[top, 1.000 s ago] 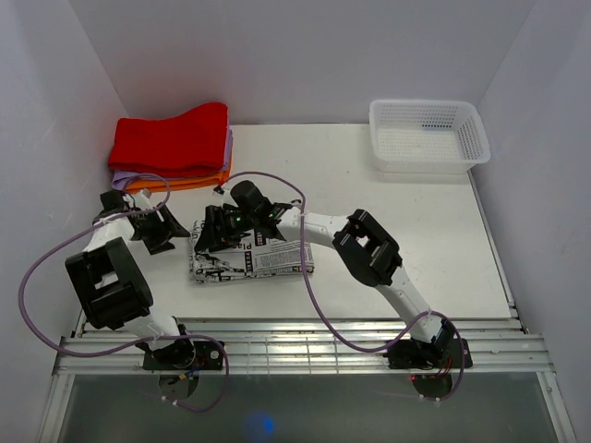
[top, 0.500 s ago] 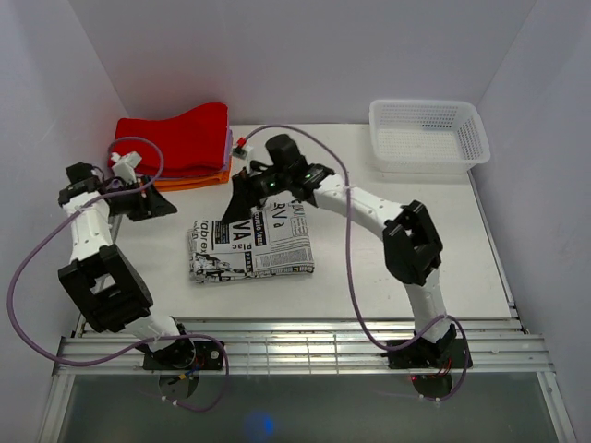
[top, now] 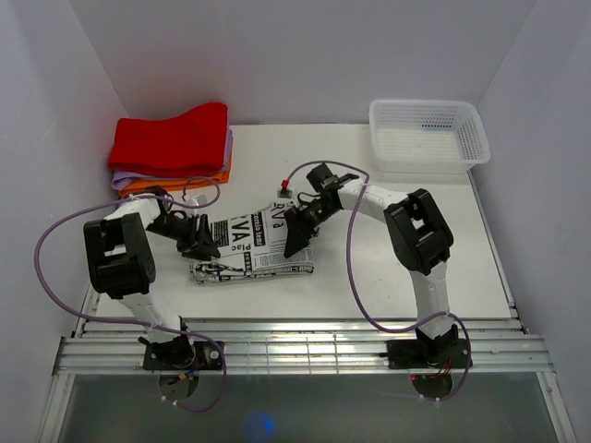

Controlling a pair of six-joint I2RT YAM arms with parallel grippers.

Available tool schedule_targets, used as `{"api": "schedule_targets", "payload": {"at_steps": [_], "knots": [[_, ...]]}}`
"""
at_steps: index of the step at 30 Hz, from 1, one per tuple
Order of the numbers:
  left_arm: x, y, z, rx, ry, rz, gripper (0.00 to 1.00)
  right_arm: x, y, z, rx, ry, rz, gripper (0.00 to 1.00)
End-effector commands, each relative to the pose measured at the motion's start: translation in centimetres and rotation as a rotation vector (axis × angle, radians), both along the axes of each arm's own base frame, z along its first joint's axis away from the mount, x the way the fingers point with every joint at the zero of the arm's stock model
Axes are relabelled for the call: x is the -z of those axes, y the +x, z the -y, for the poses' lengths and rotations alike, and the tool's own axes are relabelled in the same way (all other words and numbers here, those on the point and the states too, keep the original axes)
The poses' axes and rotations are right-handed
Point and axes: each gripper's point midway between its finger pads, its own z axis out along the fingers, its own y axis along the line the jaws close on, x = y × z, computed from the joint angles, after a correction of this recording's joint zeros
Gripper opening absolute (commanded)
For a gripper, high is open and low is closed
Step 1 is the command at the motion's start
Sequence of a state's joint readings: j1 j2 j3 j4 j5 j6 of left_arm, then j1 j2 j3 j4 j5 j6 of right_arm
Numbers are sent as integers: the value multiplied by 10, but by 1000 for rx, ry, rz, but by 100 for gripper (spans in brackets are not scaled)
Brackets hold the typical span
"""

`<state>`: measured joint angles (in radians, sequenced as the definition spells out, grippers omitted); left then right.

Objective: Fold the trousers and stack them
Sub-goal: Fold the trousers, then neatly place the folded trousers to the corner

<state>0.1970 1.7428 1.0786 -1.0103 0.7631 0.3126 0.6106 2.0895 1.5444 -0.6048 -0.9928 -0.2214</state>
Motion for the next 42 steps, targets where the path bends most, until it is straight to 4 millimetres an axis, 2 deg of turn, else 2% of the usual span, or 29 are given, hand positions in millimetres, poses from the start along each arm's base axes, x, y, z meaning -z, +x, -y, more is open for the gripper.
{"api": "schedule_targets", "payload": {"at_steps": [1, 5, 9, 10, 12, 13, 15, 16, 18, 19, 21, 22, 24, 25, 27, 28, 29, 30, 31, 32, 33, 34, 35, 36, 37, 38, 40, 41, 42], "knots": [[32, -10, -37, -10, 167, -79, 57, 26, -24, 12, 5, -46, -97, 100], [58, -11, -55, -21, 184, -135, 59, 69, -21, 25, 111, -179, -113, 96], [68, 20, -62, -45, 197, -57, 60, 89, -8, 39, 229, -259, -119, 96], [63, 38, -60, -49, 180, -5, 60, 88, 0, 44, 263, -267, -107, 96], [57, 57, -56, -62, 168, 35, 60, 91, 10, 56, 309, -304, -67, 96], [46, 74, -50, -53, 135, 100, 61, 84, 17, 60, 329, -292, -47, 96], [29, 90, -45, -48, 98, 164, 62, 70, 19, 62, 321, -254, -36, 91], [10, 100, -39, -40, 44, 204, 62, 56, 19, 62, 299, -225, 3, 87], [-12, 107, -36, -26, 10, 247, 61, 32, 17, 58, 255, -152, 50, 79], [-24, 102, -33, -4, -18, 253, 60, 12, 19, 56, 248, -112, 90, 77], [-53, 106, -26, 8, -82, 311, 59, -12, 21, 52, 218, -64, 154, 76], [-68, 99, -25, 13, -102, 323, 58, -28, 21, 50, 207, -39, 198, 76], [-90, 95, -21, -6, -168, 346, 56, -41, 30, 48, 201, -36, 302, 77], [-97, 93, -31, -57, -195, 352, 56, -57, 33, 37, 188, -19, 380, 77], [-121, 88, -37, -156, -312, 352, 59, -66, 49, 27, 204, -72, 545, 82], [-129, 90, -60, -238, -338, 382, 61, -81, 44, 2, 170, -59, 627, 85], [-139, 87, -66, -291, -377, 378, 63, -84, 51, -6, 187, -100, 705, 87], [-143, 85, -73, -320, -395, 391, 65, -88, 49, -19, 169, -101, 748, 88], [-142, 82, -81, -345, -391, 400, 73, -94, 39, -47, 119, -74, 806, 88], [-140, 80, -83, -348, -363, 407, 74, -96, 38, -60, 106, -78, 847, 88], [-142, 78, -85, -343, -320, 431, 75, -94, 39, -72, 99, -93, 889, 88], [-132, 76, -92, -360, -256, 426, 77, -76, 26, -94, 43, -105, 907, 88], [-129, 75, -97, -374, -221, 427, 79, -86, 28, -110, 49, -89, 946, 88], [-128, 73, -101, -395, -187, 422, 80, -80, 27, -120, 43, -107, 974, 89], [-123, 72, -110, -415, -137, 414, 81, -56, 13, -138, -8, -131, 979, 89], [-123, 70, -115, -425, -120, 417, 83, -61, 14, -149, -4, -127, 1016, 90], [-125, 65, -129, -471, -116, 425, 84, -37, -4, -166, -68, -147, 1030, 96], [-124, 62, -131, -487, -124, 421, 86, -33, -9, -172, -79, -138, 1047, 98], [-123, 61, -135, -503, -118, 416, 98, -23, -13, -173, -104, -149, 1069, 98]]}}
